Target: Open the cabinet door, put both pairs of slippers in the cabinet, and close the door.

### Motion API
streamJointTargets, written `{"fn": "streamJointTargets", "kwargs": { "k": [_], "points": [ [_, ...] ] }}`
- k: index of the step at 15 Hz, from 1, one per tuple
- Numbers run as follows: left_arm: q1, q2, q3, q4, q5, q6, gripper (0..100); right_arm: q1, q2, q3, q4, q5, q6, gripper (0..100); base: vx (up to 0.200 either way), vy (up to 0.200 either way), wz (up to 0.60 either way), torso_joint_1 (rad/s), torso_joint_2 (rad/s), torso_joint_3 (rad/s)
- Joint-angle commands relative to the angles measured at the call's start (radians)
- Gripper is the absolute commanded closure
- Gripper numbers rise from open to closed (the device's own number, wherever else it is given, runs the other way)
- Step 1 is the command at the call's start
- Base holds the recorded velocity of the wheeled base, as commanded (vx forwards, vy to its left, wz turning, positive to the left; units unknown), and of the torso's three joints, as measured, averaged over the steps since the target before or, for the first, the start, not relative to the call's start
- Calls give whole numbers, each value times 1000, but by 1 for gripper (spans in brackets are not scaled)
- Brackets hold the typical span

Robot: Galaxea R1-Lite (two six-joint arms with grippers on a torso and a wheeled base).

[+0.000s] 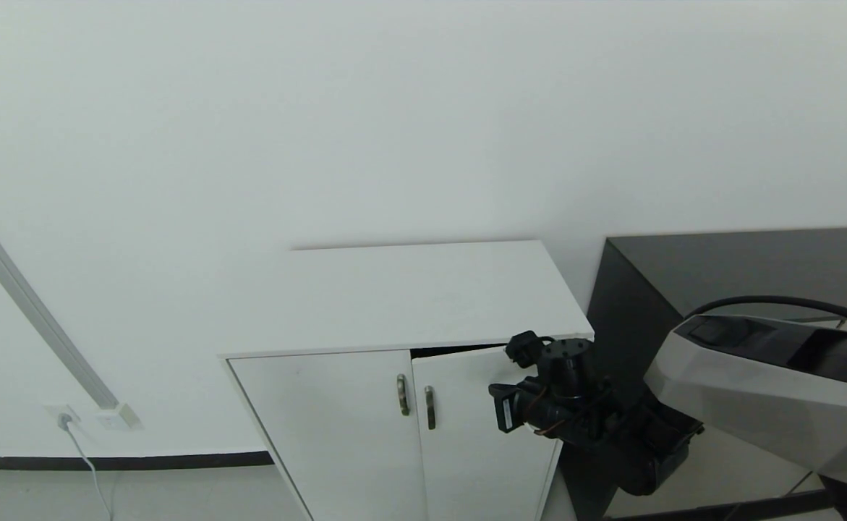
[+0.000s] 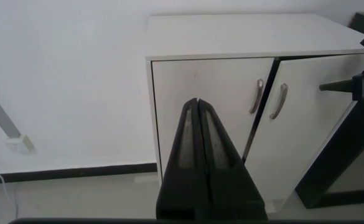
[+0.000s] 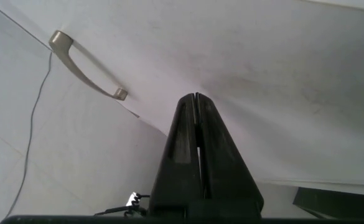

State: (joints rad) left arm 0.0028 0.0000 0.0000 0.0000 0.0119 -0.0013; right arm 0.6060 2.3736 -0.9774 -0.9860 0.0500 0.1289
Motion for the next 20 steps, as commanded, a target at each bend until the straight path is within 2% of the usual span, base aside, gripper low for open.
{"fn": "streamJointTargets", "kwargs": {
  "k": [1, 8, 20],
  "points": [
    [0, 0, 0, 0, 0, 0, 100, -5, 13, -15, 0, 1, 0, 100, 0, 0, 0, 0, 0, 0],
    [0, 0, 0, 0, 0, 0, 100, -26, 29, -79, 43, 1, 0, 100, 0, 0, 0, 0, 0, 0],
    [0, 0, 0, 0, 0, 1, 100, -37, 36, -93, 43, 1, 3, 100, 0, 0, 0, 0, 0, 0]
  ]
}}
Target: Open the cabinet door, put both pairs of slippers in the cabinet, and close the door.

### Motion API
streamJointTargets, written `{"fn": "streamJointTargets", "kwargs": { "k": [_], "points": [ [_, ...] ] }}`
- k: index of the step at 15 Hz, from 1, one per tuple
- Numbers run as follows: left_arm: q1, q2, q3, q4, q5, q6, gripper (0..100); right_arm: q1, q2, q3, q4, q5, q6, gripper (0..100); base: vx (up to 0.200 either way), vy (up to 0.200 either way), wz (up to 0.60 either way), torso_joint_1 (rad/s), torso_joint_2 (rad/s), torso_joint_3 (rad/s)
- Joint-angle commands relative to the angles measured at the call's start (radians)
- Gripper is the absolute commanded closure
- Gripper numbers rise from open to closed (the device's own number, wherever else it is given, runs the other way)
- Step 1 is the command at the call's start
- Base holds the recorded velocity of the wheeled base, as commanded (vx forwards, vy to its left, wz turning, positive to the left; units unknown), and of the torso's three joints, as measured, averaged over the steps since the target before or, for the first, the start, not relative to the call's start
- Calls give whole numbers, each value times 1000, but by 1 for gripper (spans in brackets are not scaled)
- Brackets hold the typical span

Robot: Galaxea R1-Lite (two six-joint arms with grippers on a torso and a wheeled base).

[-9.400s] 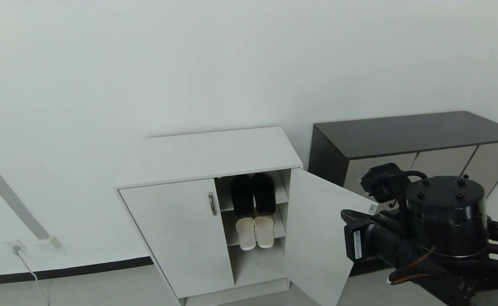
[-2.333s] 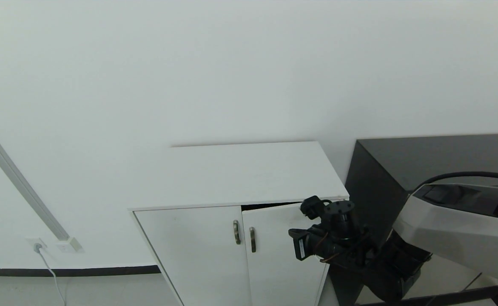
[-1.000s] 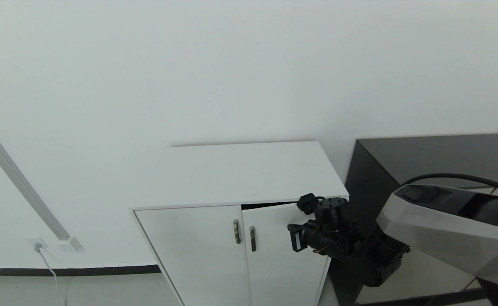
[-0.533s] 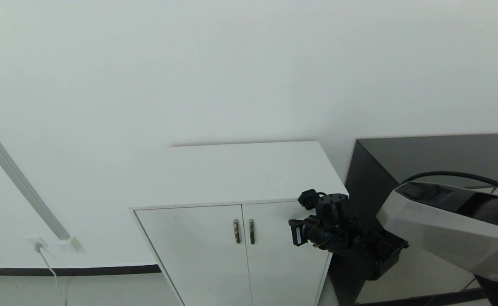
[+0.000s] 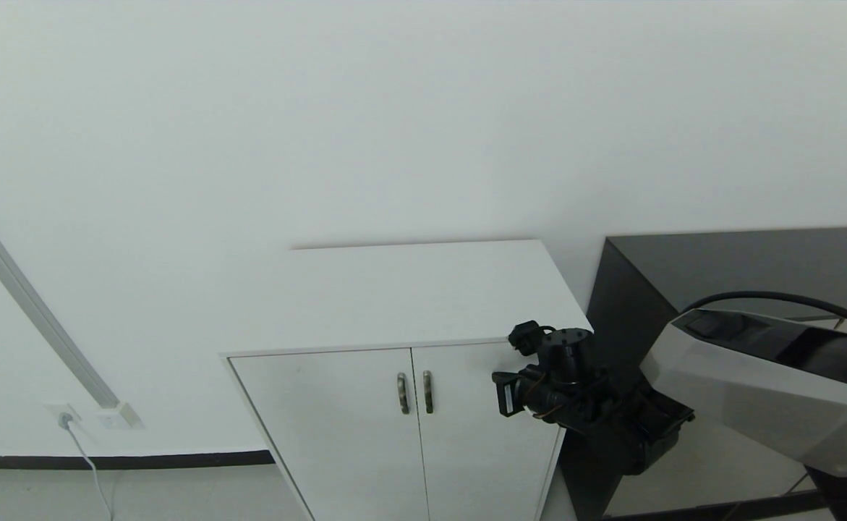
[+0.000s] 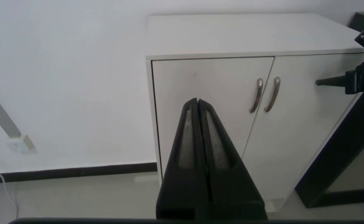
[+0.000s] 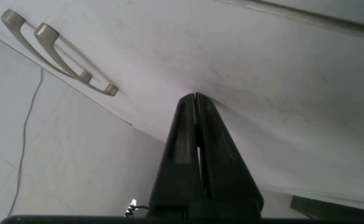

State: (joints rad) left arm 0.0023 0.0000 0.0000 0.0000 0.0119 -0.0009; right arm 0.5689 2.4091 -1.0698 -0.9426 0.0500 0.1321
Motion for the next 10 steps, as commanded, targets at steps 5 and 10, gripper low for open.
{"fn": "streamJointTargets", "kwargs": {
  "k": [5, 10],
  "points": [
    [1, 0, 0, 0, 0, -1, 100, -1, 1, -2, -1, 2, 3, 100, 0, 0, 0, 0, 0, 0],
    [1, 0, 0, 0, 0, -1, 100, -1, -1, -10, -1, 1, 3, 100, 0, 0, 0, 0, 0, 0]
  ]
}}
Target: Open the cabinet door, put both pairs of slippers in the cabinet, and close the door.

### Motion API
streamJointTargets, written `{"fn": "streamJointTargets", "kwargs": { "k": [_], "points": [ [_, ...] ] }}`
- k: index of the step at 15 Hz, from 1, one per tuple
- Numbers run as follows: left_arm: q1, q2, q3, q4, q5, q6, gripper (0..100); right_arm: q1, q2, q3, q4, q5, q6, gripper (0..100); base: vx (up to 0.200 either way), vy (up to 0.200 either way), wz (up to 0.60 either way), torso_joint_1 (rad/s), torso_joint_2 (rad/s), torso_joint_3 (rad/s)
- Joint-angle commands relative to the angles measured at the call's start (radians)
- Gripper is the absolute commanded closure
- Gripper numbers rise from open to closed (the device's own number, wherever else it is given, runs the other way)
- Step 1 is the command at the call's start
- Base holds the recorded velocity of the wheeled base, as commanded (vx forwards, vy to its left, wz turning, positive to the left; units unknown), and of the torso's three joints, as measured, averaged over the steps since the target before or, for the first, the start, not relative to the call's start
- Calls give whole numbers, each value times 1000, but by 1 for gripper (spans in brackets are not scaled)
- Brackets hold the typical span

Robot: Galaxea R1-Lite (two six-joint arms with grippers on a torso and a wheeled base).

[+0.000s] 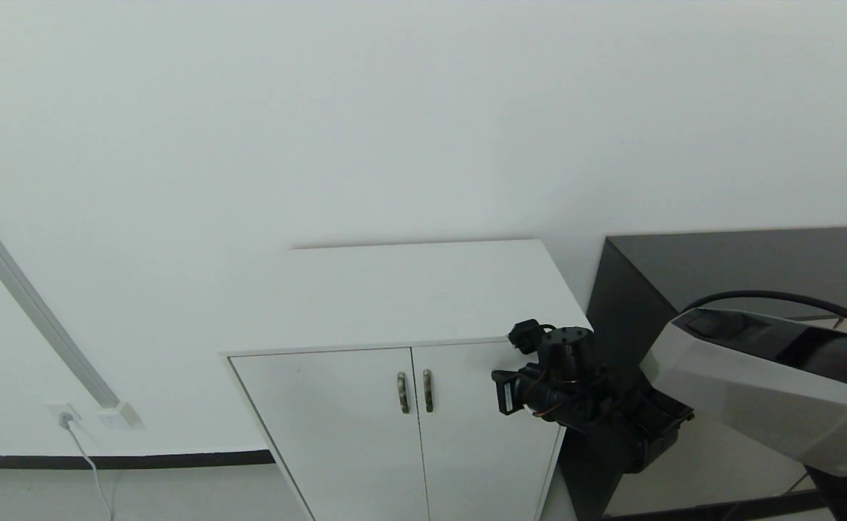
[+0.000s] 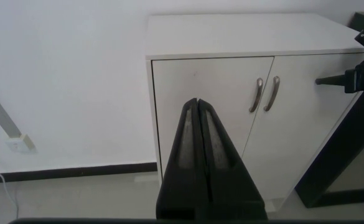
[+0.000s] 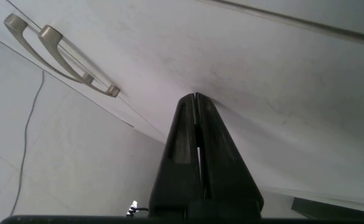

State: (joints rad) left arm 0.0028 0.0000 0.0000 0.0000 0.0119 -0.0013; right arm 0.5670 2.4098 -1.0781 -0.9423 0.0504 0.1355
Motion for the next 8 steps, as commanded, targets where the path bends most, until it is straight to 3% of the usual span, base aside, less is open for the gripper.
{"fn": "streamJointTargets", "kwargs": {
  "k": [1, 4, 8],
  "points": [
    [0, 0, 0, 0, 0, 0, 100, 1, -1, -5, -1, 0, 1, 100, 0, 0, 0, 0, 0, 0],
    [0, 0, 0, 0, 0, 0, 100, 1, -24, 12, -1, 0, 1, 100, 0, 0, 0, 0, 0, 0],
    [0, 0, 0, 0, 0, -3, 100, 8, -199, 187, -9, 0, -4, 100, 0, 0, 0, 0, 0, 0]
  ]
}}
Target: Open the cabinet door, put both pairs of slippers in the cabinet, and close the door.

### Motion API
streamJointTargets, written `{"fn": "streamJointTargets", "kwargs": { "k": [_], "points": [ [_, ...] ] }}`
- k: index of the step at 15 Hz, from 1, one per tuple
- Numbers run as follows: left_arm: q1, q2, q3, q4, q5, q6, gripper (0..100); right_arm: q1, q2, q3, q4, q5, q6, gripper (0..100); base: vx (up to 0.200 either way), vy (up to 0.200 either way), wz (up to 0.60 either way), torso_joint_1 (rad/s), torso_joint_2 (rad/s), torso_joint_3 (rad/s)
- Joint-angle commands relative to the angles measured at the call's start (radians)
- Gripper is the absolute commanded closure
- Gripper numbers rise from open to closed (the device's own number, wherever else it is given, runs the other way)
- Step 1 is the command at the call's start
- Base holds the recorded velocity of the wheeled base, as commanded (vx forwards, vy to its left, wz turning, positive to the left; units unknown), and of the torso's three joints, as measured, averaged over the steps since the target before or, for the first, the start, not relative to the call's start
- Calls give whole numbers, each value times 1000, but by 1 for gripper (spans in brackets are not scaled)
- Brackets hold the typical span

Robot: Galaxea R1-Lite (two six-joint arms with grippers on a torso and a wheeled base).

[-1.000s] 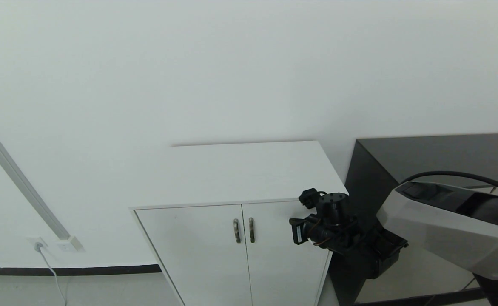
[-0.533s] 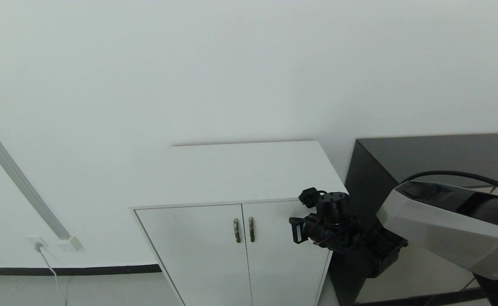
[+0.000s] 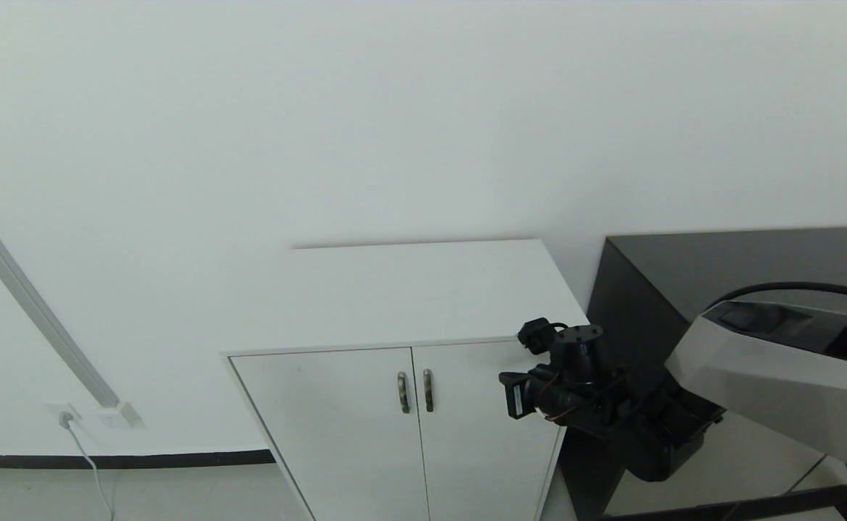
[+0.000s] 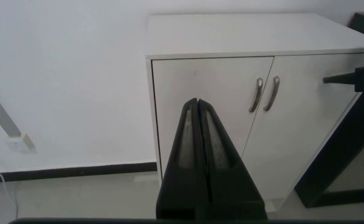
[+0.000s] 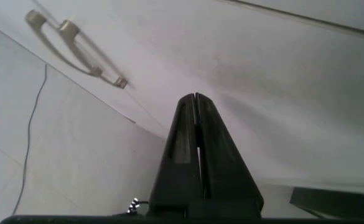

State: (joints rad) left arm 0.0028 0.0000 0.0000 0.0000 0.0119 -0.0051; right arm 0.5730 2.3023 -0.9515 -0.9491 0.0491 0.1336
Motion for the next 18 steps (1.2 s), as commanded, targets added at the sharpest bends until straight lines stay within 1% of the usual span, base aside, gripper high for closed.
{"fn": "streamJointTargets", "kwargs": {
  "k": [1, 3, 4, 6, 7, 11, 14, 16, 18],
  "points": [
    [0, 0, 0, 0, 0, -1, 100, -4, -199, 146, -2, -11, -2, 100, 0, 0, 0, 0, 0, 0],
    [0, 0, 0, 0, 0, -1, 100, -16, -316, 224, -7, -35, -2, 100, 0, 0, 0, 0, 0, 0],
    [0, 0, 0, 0, 0, -1, 100, -36, -448, 296, -5, -48, -3, 100, 0, 0, 0, 0, 0, 0],
    [0, 0, 0, 0, 0, -1, 100, -88, -575, 364, -2, -48, -5, 100, 0, 0, 0, 0, 0, 0],
    [0, 0, 0, 0, 0, -1, 100, -125, -627, 390, 4, -48, -6, 100, 0, 0, 0, 0, 0, 0],
    [0, 0, 0, 0, 0, -1, 100, -335, -836, 499, 81, -49, -35, 100, 0, 0, 0, 0, 0, 0],
    [0, 0, 0, 0, 0, -1, 100, -484, -929, 576, 93, -45, -46, 100, 0, 0, 0, 0, 0, 0],
    [0, 0, 0, 0, 0, -1, 100, -547, -983, 640, 92, -40, -66, 100, 0, 0, 0, 0, 0, 0],
    [0, 0, 0, 0, -3, -1, 100, -571, -1061, 706, 93, -37, -83, 100, 0, 0, 0, 0, 0, 0]
  ]
}}
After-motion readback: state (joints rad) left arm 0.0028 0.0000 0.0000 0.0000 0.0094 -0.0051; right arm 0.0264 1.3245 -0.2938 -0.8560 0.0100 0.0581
